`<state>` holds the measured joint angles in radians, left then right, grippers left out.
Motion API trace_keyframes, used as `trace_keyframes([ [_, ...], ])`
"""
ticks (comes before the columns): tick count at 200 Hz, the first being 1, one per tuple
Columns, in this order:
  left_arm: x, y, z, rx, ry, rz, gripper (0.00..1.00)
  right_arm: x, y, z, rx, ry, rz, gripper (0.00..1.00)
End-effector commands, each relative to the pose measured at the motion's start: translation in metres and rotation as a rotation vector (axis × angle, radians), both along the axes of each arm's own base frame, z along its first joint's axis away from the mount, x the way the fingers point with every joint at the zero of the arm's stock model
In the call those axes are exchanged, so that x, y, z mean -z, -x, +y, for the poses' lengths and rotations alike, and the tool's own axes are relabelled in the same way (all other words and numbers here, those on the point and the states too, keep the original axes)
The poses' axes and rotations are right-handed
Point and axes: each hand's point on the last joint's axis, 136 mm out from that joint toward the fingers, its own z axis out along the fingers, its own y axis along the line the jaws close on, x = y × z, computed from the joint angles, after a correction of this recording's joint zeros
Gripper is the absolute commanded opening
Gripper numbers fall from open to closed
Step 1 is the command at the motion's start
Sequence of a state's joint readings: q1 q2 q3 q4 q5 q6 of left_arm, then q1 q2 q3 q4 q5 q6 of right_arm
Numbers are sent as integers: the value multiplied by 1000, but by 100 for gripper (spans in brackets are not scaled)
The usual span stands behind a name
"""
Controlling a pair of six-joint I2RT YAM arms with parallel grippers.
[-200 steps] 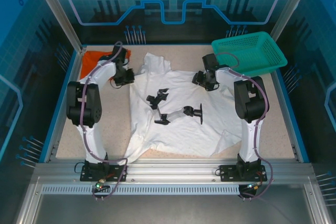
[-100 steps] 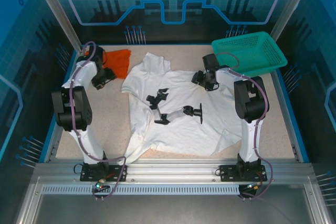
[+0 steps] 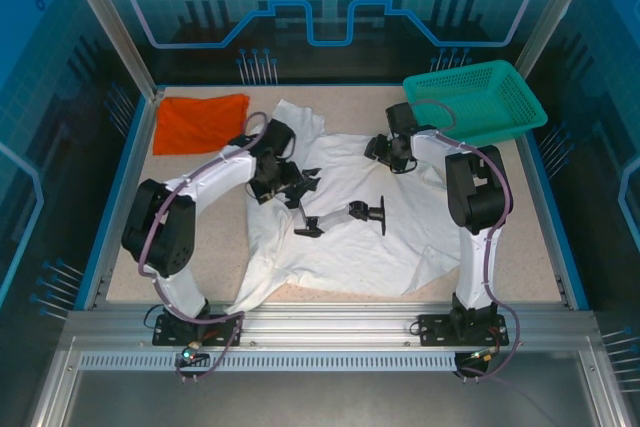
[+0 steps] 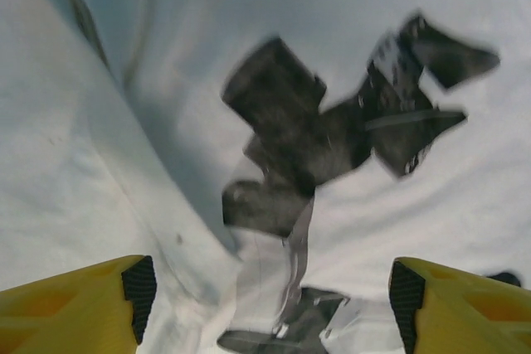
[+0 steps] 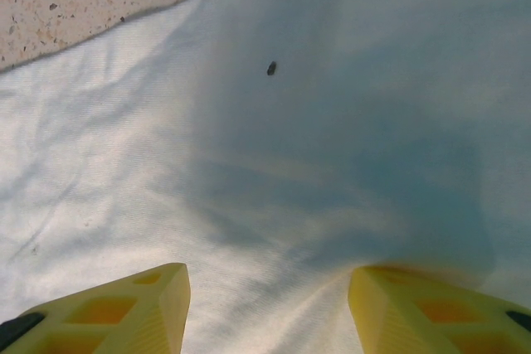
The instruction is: Fold and stack the t-shirts
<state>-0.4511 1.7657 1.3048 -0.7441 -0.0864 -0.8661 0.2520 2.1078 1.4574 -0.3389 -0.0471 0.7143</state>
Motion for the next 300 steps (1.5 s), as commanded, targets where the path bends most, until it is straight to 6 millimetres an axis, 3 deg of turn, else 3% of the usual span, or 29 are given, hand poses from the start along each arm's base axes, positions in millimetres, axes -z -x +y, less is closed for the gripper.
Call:
trace_keyframes([
  [1, 8, 16, 1, 95, -214, 39, 76, 30, 19, -8, 13, 11, 100, 56],
  [57, 30, 34, -2, 386, -454, 123, 64, 31, 20, -7, 11, 6, 104, 56],
  [83, 36, 37, 2, 444, -509, 143, 63, 31, 20, -7, 12, 5, 107, 56],
  [101, 40, 35, 6, 460, -539, 149, 53, 31, 20, -7, 13, 4, 105, 56],
  [130, 42, 35, 7, 466, -544, 149, 47, 32, 20, -7, 12, 1, 109, 56],
  [159, 46, 34, 8, 459, -533, 151, 27, 33, 20, -8, 13, 0, 112, 56],
  [185, 41, 32, 15, 421, -522, 129, 0, 33, 20, -8, 14, -2, 112, 56],
  [194, 37, 31, 20, 397, -513, 114, 0, 33, 20, -8, 15, -2, 112, 56],
  [217, 24, 30, 48, 294, -492, 74, 0, 34, 20, -9, 18, -3, 114, 56],
  [248, 12, 37, 106, 58, -417, 20, 0, 36, 21, -9, 24, -4, 124, 56],
  [278, 22, 62, 166, -209, -339, 34, 0, 36, 21, -11, 29, -3, 126, 56],
  [300, 36, 91, 206, -411, -338, 112, 9, 38, 21, -11, 31, -5, 130, 56],
])
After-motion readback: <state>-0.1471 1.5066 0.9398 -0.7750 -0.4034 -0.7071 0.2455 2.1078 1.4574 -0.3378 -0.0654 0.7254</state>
